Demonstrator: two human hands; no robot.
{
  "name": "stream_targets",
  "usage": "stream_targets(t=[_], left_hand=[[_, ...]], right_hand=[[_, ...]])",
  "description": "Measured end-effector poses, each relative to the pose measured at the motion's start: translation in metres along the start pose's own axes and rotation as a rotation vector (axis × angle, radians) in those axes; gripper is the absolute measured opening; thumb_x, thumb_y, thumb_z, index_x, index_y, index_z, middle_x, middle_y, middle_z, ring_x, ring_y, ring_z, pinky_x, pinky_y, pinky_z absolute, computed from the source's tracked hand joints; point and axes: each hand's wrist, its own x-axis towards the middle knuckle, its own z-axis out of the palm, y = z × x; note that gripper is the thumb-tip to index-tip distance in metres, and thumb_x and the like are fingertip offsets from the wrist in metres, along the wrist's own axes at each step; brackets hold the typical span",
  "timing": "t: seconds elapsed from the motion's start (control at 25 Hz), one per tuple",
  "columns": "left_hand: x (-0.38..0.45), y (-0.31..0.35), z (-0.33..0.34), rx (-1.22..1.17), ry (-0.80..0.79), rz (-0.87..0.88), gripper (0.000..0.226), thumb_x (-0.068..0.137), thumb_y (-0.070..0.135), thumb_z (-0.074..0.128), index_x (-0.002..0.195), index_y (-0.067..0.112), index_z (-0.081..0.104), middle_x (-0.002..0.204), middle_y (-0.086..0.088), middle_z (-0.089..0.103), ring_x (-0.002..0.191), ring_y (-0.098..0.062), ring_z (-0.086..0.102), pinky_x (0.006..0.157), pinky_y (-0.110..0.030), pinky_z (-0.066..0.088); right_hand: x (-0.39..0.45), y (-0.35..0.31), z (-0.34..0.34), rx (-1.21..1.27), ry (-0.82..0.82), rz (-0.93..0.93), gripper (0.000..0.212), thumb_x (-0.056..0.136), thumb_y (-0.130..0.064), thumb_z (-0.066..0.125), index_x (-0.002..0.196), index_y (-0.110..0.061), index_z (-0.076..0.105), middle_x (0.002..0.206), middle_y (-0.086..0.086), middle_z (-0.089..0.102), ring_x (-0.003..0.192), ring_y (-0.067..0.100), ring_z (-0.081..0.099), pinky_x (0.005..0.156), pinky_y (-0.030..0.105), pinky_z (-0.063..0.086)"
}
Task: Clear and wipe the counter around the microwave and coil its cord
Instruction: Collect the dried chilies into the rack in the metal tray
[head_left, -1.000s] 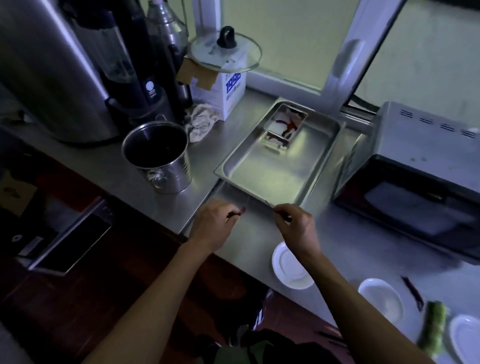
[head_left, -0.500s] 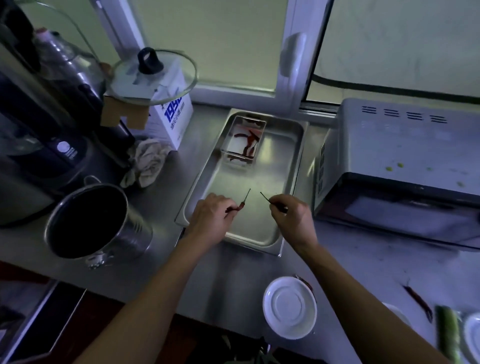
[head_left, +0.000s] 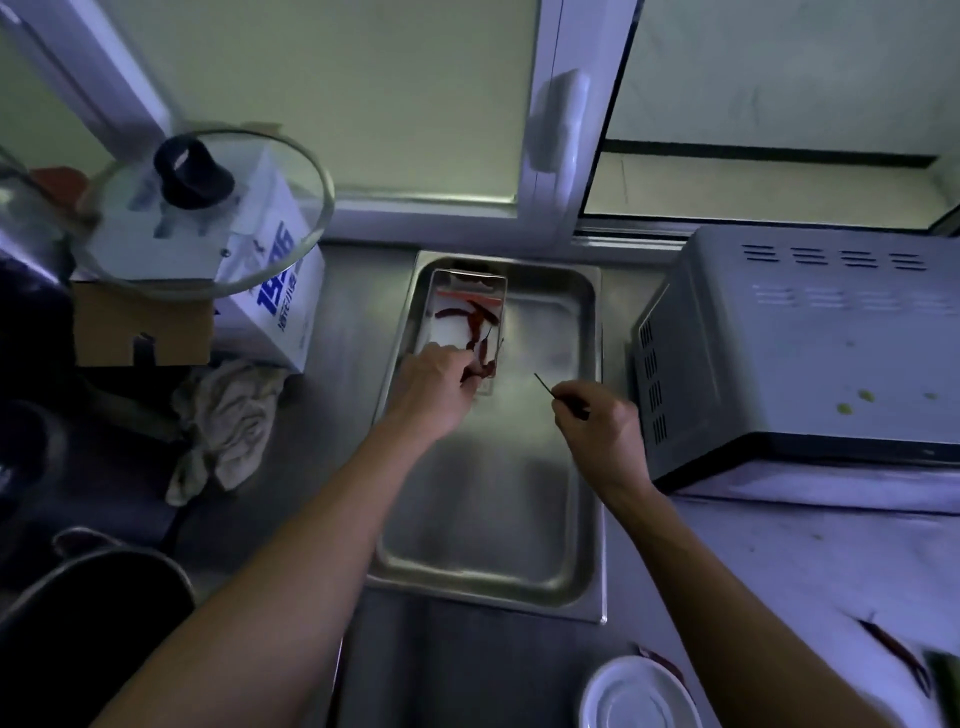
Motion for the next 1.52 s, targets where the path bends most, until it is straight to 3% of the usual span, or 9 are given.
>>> stream_targets(t=[0.08, 0.16, 0.32, 0.56, 0.76, 1.12, 1.36, 1.52], left_hand=[[0.02, -0.012, 0.002, 0.014, -0.02, 0.0, 0.013, 0.091, 0.027, 0.068, 0.103, 0.024, 0.07, 0.099, 0.003, 0.072, 0.091, -0.019, 0.063, 0.074, -0.029, 0.044], [0.039, -0.024, 0.005, 0.011, -0.035, 0.012, 0.014, 0.09, 0.027, 0.07, 0.103, 0.024, 0.071, 0.098, 0.003, 0.073, 0.088, -0.018, 0.065, 0.076, -0.032, 0.051], [0.066, -0.047, 0.017, -0.027, -0.059, 0.062, 0.014, 0.088, 0.023, 0.073, 0.102, 0.022, 0.072, 0.097, 0.003, 0.074, 0.084, -0.014, 0.067, 0.08, -0.029, 0.052], [0.106, -0.061, 0.042, 0.049, -0.144, 0.121, 0.015, 0.092, 0.03, 0.065, 0.106, 0.028, 0.071, 0.106, 0.008, 0.072, 0.099, -0.015, 0.064, 0.089, -0.042, 0.05], [0.117, -0.072, 0.054, 0.105, -0.101, 0.151, 0.016, 0.091, 0.027, 0.065, 0.107, 0.028, 0.069, 0.113, 0.007, 0.069, 0.109, -0.019, 0.056, 0.087, -0.039, 0.038], [0.096, -0.098, 0.037, -0.02, -0.031, -0.008, 0.024, 0.09, 0.022, 0.065, 0.114, 0.018, 0.068, 0.113, 0.0, 0.067, 0.111, -0.023, 0.053, 0.091, -0.042, 0.043], [0.081, -0.113, 0.026, -0.12, -0.015, -0.044, 0.021, 0.093, 0.016, 0.061, 0.113, 0.011, 0.068, 0.109, -0.006, 0.067, 0.102, -0.023, 0.055, 0.087, -0.042, 0.047], [0.077, -0.118, 0.023, -0.166, -0.021, -0.084, 0.022, 0.094, 0.014, 0.06, 0.114, 0.01, 0.068, 0.108, -0.009, 0.067, 0.099, -0.025, 0.057, 0.085, -0.036, 0.046]], right_hand=[[0.013, -0.001, 0.012, 0.015, -0.03, 0.043, 0.015, 0.091, -0.008, 0.066, 0.102, -0.015, 0.073, 0.094, -0.003, 0.069, 0.086, 0.01, 0.065, 0.079, 0.035, 0.057], [0.025, 0.002, 0.025, 0.026, -0.056, 0.074, 0.016, 0.092, -0.009, 0.065, 0.105, -0.016, 0.071, 0.097, -0.004, 0.068, 0.088, 0.007, 0.064, 0.082, 0.033, 0.056], [0.046, 0.008, 0.047, 0.038, -0.086, 0.146, 0.017, 0.093, -0.011, 0.064, 0.107, -0.02, 0.071, 0.098, -0.008, 0.067, 0.093, 0.007, 0.063, 0.086, 0.034, 0.057], [0.076, 0.02, 0.07, 0.023, -0.076, 0.153, 0.015, 0.094, -0.012, 0.064, 0.104, -0.02, 0.071, 0.099, -0.009, 0.068, 0.092, 0.003, 0.062, 0.086, 0.029, 0.055], [0.1, 0.028, 0.087, 0.015, -0.094, 0.146, 0.017, 0.094, -0.011, 0.064, 0.108, -0.016, 0.071, 0.102, -0.005, 0.069, 0.095, 0.006, 0.063, 0.088, 0.029, 0.055], [0.14, 0.011, 0.116, -0.049, -0.155, -0.031, 0.016, 0.093, -0.01, 0.066, 0.107, -0.015, 0.072, 0.101, -0.001, 0.071, 0.092, 0.01, 0.064, 0.086, 0.031, 0.056], [0.169, -0.004, 0.15, -0.154, -0.273, -0.146, 0.018, 0.093, -0.01, 0.062, 0.109, -0.013, 0.072, 0.103, 0.003, 0.073, 0.095, 0.019, 0.065, 0.082, 0.041, 0.056], [0.177, -0.007, 0.167, -0.224, -0.313, -0.201, 0.02, 0.092, -0.008, 0.062, 0.109, -0.011, 0.073, 0.104, 0.006, 0.074, 0.095, 0.022, 0.066, 0.079, 0.031, 0.051]])
